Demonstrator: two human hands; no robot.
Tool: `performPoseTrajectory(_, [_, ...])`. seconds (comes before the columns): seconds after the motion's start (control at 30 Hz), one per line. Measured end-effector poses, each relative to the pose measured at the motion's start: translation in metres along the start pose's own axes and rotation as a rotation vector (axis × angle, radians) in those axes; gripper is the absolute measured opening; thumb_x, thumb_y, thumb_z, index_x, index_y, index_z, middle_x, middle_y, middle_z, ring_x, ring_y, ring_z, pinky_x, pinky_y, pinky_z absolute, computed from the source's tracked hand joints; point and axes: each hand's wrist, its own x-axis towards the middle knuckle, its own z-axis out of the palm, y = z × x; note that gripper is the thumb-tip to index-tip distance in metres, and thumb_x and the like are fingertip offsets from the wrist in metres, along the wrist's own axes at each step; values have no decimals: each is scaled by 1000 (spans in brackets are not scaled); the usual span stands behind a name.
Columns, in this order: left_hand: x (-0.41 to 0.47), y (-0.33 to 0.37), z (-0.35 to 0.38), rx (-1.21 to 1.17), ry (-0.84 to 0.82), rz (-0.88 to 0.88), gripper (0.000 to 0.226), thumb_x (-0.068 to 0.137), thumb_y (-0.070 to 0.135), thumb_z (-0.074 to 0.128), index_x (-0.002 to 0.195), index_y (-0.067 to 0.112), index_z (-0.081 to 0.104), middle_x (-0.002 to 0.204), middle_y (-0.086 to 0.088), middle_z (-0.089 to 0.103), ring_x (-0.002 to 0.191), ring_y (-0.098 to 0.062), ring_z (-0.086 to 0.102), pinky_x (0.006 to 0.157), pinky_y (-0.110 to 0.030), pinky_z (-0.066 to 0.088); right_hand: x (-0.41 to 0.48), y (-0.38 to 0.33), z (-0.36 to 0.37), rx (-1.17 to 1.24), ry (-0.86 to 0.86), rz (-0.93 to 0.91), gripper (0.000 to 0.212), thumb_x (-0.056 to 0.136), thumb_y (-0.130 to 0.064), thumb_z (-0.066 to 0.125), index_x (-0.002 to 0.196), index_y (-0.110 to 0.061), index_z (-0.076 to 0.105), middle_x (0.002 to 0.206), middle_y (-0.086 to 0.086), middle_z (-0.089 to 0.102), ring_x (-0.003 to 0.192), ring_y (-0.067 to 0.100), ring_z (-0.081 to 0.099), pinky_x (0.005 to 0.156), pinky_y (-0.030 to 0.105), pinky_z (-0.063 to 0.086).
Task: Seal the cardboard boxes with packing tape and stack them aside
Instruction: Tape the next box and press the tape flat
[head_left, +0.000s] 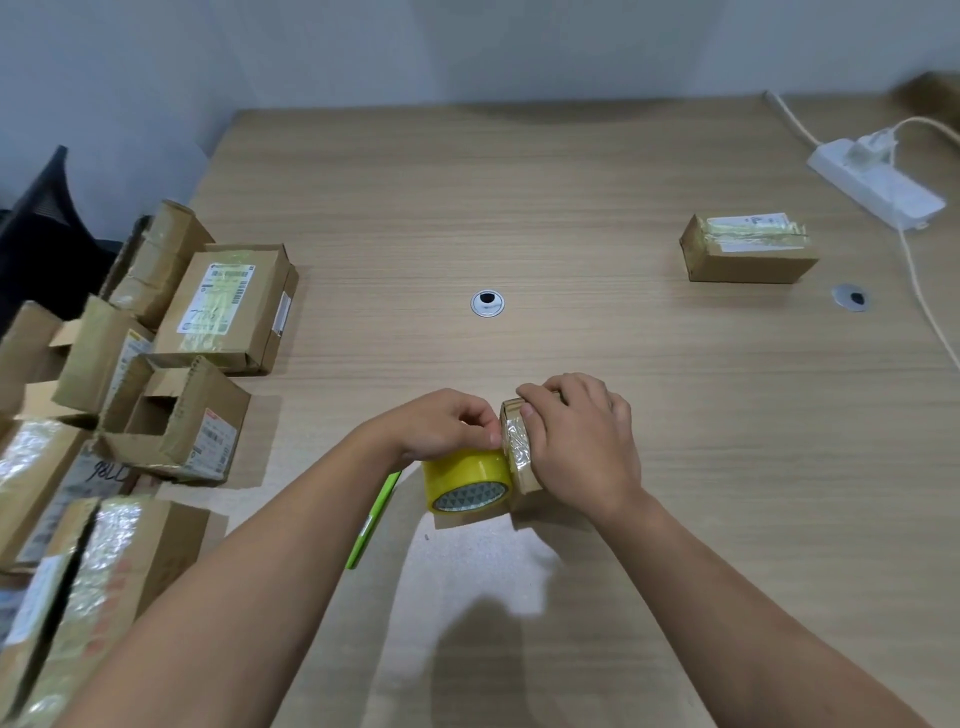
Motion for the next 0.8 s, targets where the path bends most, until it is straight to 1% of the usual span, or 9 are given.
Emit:
performPoseTrajectory(0.2, [-12, -27, 7, -21, 185, -14, 17, 95, 12, 65, 80, 19, 66, 90, 0, 64, 84, -17, 57, 78, -35, 47, 0, -1, -3, 3, -11, -18, 33, 101, -38, 39, 122, -35, 64, 118, -7, 58, 124, 16, 45, 107, 44, 28])
performPoseTrajectory(0.27, [-20, -35, 10, -105, 259, -4, 16, 94, 14, 66, 79, 20, 66, 91, 1, 64, 85, -18, 56, 77, -35, 46, -1, -3, -8, -6, -38, -9, 33, 102, -36, 39, 123, -33, 64, 121, -4, 57, 128, 20, 45, 110, 52, 27])
performPoseTrajectory(0.37, [-33, -35, 11, -212, 350, 38, 14, 86, 25, 68, 73, 28, 67, 89, -2, 65, 84, -17, 56, 77, -35, 45, 2, -15, -16, -81, -126, -23, 32, 105, -33, 42, 133, -29, 57, 140, 2, 50, 147, 28, 27, 112, 69, 14])
performPoseTrajectory(0.43, [-40, -34, 10, -242, 390, 73, 20, 90, 21, 67, 72, 30, 66, 97, -9, 68, 87, -16, 57, 80, -35, 44, 5, -26, -23, -55, -54, -129, 31, 100, -28, 50, 126, -21, 64, 137, 8, 56, 144, 37, 34, 110, 72, 23])
performPoseTrajectory(0.5, [-48, -33, 7, -260, 440, 101, 21, 92, 19, 65, 74, 29, 64, 102, -8, 68, 90, -16, 58, 83, -36, 44, 8, -42, -28, 132, -24, -231, 38, 96, -31, 50, 124, -12, 68, 131, 13, 59, 135, 38, 42, 109, 59, 38])
performPoseTrajectory(0.57, [-58, -31, 2, -278, 505, 127, 13, 88, 28, 63, 75, 30, 63, 103, -4, 67, 92, -15, 58, 83, -36, 44, 11, -61, -34, 285, -252, -227, 43, 101, -38, 51, 133, -11, 62, 137, 9, 53, 135, 29, 36, 111, 39, 35])
performPoseTrajectory(0.6, [-62, -30, -1, -295, 539, 135, 10, 85, 30, 61, 75, 30, 63, 106, -4, 67, 94, -15, 58, 82, -35, 44, 14, -69, -34, 291, -350, -232, 46, 101, -41, 53, 135, -12, 60, 137, 6, 52, 133, 27, 36, 109, 33, 33])
performPoseTrajectory(0.67, [-70, -30, -6, -343, 606, 142, 10, 84, 32, 60, 75, 31, 62, 105, -4, 67, 93, -14, 58, 80, -33, 43, 21, -84, -31, 285, -471, -223, 41, 98, -42, 59, 128, -15, 63, 129, 6, 56, 124, 25, 46, 98, 31, 36])
performPoseTrajectory(0.8, [-77, -36, -12, -507, 673, 118, 18, 97, 18, 58, 81, 24, 64, 89, 0, 62, 77, -14, 52, 65, -30, 40, 32, -105, -21, 393, -449, -149, 10, 96, -28, 64, 95, -18, 65, 99, 3, 66, 96, 25, 58, 79, 33, 45])
